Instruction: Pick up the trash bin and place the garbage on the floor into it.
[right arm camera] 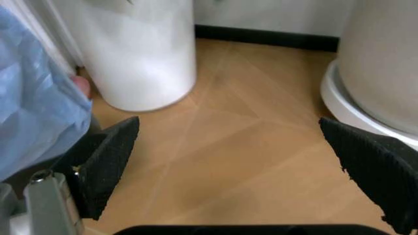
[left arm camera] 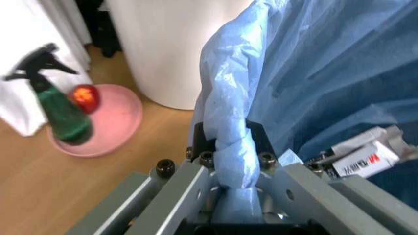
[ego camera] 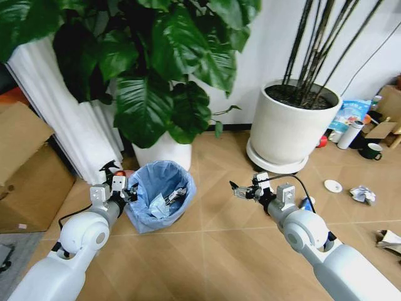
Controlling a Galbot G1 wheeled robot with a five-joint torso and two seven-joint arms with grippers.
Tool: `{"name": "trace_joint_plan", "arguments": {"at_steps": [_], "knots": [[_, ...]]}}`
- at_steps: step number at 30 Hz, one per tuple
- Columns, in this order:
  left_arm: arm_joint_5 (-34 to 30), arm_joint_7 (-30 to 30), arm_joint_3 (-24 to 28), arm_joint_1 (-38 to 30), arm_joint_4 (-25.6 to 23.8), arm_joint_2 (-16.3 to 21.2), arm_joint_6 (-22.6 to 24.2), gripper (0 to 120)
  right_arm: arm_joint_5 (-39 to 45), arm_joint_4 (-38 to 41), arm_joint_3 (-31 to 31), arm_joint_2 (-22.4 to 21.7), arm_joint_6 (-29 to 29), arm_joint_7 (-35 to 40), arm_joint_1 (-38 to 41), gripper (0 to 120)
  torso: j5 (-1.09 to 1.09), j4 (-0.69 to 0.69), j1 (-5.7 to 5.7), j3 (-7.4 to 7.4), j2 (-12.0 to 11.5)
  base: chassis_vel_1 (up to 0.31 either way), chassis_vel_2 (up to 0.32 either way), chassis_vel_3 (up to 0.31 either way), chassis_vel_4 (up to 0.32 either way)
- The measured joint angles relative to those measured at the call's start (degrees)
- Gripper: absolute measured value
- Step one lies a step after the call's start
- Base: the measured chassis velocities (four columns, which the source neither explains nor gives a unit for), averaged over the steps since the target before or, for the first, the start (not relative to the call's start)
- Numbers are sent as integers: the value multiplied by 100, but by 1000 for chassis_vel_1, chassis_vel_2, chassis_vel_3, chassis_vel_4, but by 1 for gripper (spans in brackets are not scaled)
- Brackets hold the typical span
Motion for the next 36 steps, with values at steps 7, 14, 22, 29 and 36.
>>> {"name": "trace_joint_plan", "arguments": {"at_steps": [7, 14, 22, 29, 36], "knots": [[-9, -15, 11, -3, -38, -8, -2, 0, -37, 30, 13, 1, 36, 5, -87, 100, -2, 1, 0, -1, 1, -222, -220, 228, 231], [-23, -28, 21, -10, -57, -5, -2, 0, -73, 37, 53, 2, 76, 10, -164, 100, 3, -1, -1, -1, 1, -215, -235, 222, 229], [-23, -56, 27, 5, -73, -15, -2, 0, -124, 33, 124, -3, 127, 10, -243, 100, -1, -1, 0, 0, 0, -231, -227, 230, 221], [-31, -82, 33, 3, -97, -16, -3, 0, -229, -76, 126, 4, 400, -126, -255, 100, 2, -3, 0, 0, 0, -154, -161, 151, 133], [-33, -116, 32, 39, -135, -6, -3, 0, -387, -127, 129, 28, 411, -173, -297, 100, 1, 3, 0, -1, 0, 56, 56, -36, -21]]}}
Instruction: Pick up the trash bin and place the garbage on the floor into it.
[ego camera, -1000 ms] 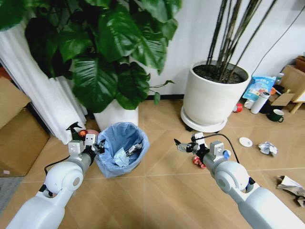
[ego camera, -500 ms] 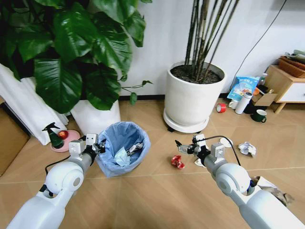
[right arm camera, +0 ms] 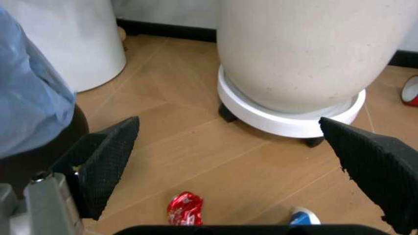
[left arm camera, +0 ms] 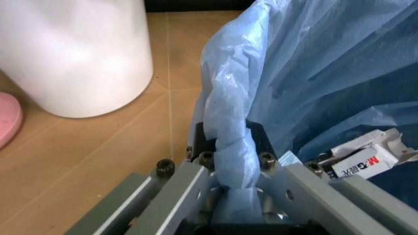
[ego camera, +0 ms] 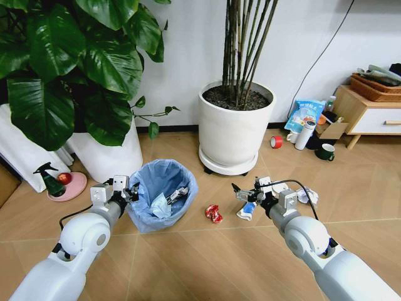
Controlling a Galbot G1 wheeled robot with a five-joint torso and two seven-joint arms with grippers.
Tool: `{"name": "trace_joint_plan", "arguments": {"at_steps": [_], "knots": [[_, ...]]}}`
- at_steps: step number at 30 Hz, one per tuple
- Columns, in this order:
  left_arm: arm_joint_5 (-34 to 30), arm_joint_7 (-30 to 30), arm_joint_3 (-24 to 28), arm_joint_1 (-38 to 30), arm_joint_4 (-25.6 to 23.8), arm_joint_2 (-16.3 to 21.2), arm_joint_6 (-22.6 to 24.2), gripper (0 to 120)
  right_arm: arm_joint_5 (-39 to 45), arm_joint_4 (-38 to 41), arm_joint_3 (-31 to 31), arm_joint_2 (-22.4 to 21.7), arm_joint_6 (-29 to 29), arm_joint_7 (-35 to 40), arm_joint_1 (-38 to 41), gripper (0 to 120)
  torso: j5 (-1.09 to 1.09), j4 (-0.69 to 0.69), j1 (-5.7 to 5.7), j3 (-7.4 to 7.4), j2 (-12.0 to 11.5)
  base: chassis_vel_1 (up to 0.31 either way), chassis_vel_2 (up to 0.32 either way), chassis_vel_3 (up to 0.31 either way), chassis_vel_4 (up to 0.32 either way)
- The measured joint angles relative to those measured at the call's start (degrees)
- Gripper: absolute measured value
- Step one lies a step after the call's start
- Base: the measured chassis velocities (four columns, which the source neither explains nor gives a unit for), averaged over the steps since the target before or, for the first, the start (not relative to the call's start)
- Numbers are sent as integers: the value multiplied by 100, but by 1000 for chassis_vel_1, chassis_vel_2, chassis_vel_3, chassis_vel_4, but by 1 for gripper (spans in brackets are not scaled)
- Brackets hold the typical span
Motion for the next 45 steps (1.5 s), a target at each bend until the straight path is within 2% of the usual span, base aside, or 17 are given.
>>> {"name": "trace_joint_plan", "arguments": {"at_steps": [8, 33, 45], "knots": [[-2, -26, 8, 13, -30, 4, 0, 0, -111, 1, 13, 6, -10, -62, -110, 100, 0, -5, 0, 0, 0, 0, 11, 2, -11], [-17, -104, 34, -19, 36, -22, 4, 0, -112, -131, -169, -44, -41, -184, -2, 100, 0, -3, 0, 0, 0, -75, 70, 71, -69], [-94, -152, -55, -93, 62, -28, 9, 0, -80, -1132, -661, -19, -34, -794, 137, 100, -1, -3, 0, 0, 0, -23, 27, 31, -30]]}}
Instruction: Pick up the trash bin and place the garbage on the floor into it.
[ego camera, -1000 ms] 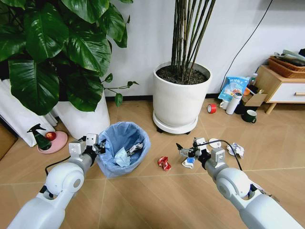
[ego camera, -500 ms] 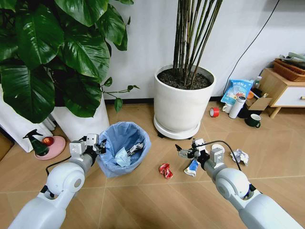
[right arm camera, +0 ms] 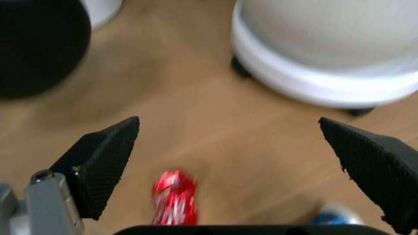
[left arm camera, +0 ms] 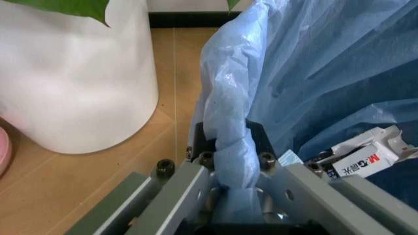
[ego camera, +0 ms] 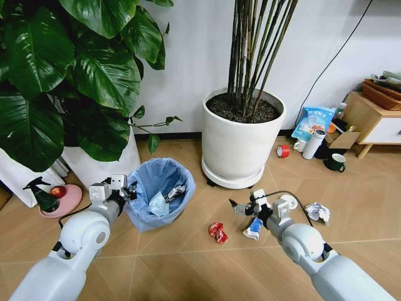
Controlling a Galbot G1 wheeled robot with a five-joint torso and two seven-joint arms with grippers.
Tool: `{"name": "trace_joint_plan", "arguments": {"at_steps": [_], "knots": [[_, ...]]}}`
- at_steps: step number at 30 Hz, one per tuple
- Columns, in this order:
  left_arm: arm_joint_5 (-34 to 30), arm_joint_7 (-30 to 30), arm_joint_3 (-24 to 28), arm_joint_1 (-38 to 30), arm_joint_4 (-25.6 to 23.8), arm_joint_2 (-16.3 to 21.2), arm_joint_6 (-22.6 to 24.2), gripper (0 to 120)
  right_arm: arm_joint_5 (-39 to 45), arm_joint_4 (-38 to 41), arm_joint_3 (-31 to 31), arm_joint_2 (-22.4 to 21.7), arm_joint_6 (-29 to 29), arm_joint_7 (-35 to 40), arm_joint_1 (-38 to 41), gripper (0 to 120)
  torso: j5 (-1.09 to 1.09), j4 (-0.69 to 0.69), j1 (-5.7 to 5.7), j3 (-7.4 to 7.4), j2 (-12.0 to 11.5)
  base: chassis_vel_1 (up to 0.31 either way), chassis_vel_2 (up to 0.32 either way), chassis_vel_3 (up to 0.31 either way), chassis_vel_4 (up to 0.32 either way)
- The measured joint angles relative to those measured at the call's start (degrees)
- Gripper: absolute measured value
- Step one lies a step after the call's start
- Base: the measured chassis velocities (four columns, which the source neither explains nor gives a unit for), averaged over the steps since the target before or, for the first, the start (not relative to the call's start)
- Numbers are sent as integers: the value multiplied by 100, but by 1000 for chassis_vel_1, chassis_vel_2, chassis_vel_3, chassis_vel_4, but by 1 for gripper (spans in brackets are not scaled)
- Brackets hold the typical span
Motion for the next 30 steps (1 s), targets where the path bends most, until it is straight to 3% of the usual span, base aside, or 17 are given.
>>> {"name": "trace_joint_plan", "arguments": {"at_steps": [18, 30], "knots": [[5, 14, 54, -70, -75, 43, 7, 0, 115, -1593, -954, 627, -543, -217, 597, 100, 2, 0, 0, 0, 0, 0, 0, 0, 0], [25, -5, 28, -66, -98, -67, 5, 0, 82, -2199, -1122, 1031, -530, -162, 925, 100, -2, -1, 0, 0, 0, 0, 0, 0, 0]]}}
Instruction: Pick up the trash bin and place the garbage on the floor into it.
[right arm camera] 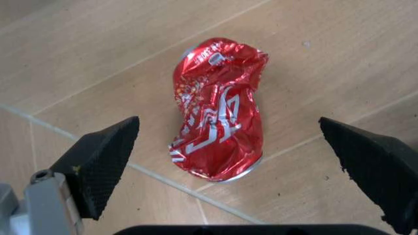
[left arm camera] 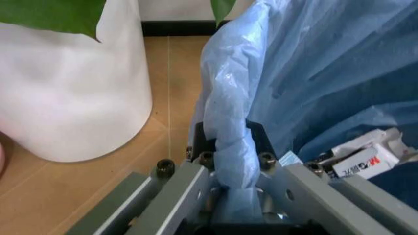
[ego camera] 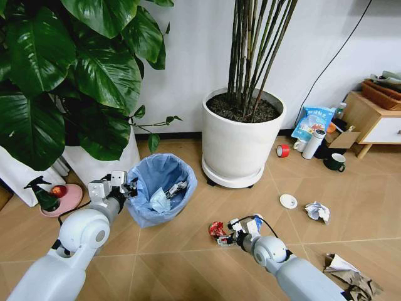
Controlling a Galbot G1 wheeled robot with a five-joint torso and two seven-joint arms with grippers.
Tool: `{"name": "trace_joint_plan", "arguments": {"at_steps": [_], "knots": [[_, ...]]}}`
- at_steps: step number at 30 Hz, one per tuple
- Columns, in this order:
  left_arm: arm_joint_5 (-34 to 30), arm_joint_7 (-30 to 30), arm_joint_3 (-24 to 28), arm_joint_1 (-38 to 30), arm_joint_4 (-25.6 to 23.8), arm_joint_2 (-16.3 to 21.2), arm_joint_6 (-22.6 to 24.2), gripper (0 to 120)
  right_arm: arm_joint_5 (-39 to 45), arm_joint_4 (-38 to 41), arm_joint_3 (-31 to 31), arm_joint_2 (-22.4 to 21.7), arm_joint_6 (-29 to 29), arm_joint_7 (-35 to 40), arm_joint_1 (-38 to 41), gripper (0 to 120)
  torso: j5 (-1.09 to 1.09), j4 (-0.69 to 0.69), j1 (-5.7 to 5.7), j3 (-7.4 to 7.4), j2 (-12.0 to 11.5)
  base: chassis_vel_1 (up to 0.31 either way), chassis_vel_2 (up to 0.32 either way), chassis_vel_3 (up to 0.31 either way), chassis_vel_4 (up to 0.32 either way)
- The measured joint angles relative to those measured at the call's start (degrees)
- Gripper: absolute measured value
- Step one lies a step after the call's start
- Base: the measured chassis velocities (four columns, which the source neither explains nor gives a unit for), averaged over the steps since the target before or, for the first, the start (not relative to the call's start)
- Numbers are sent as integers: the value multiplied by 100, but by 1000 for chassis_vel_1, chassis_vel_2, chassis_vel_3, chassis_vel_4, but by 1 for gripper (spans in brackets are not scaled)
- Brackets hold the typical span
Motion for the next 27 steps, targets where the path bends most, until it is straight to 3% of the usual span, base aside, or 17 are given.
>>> {"name": "trace_joint_plan", "arguments": {"at_steps": [14, 27], "knots": [[5, 24, 15, -69, 60, -12, -6, 0, -334, -790, 30, 731, 165, 145, 208, 100, 3, 1, 0, 0, 0, 0, 0, 0, 0], [1, 44, 16, -62, 61, 3, -14, 0, -594, -1214, 153, 883, 309, 150, 253, 100, 2, 0, 0, 0, 0, 0, 0, 0, 0]]}}
